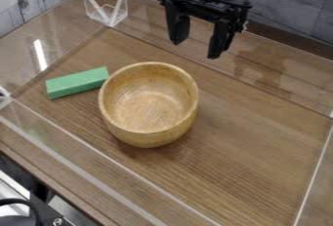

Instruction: Put green object into wooden bowl

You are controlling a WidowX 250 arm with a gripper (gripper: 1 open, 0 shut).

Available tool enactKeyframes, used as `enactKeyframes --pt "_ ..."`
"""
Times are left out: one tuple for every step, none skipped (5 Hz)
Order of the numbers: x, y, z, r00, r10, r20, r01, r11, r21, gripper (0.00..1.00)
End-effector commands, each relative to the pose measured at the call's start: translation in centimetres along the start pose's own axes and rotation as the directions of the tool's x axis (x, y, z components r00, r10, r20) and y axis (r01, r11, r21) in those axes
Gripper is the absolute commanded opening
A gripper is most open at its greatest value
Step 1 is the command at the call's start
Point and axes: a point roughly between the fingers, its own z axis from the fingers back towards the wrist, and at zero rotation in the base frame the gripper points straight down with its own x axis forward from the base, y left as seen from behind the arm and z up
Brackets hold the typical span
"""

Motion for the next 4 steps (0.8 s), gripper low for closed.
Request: enactKeyframes --pt "-0.2 0.9 -0.1 1.0 -0.015 -0.025 0.015 1.0 -0.003 1.0" --pt "-0.8 2.5 -0.8 0.997 -0.064 -0.034 0.064 0.998 -0.009 1.0" --pt "-2.4 5.8 -0.7 0.991 -0.136 -0.004 0.136 0.991 -0.003 1.0" --pt "-3.9 9.8 -0.1 0.982 -0.184 0.037 0.183 0.983 0.023 1.0"
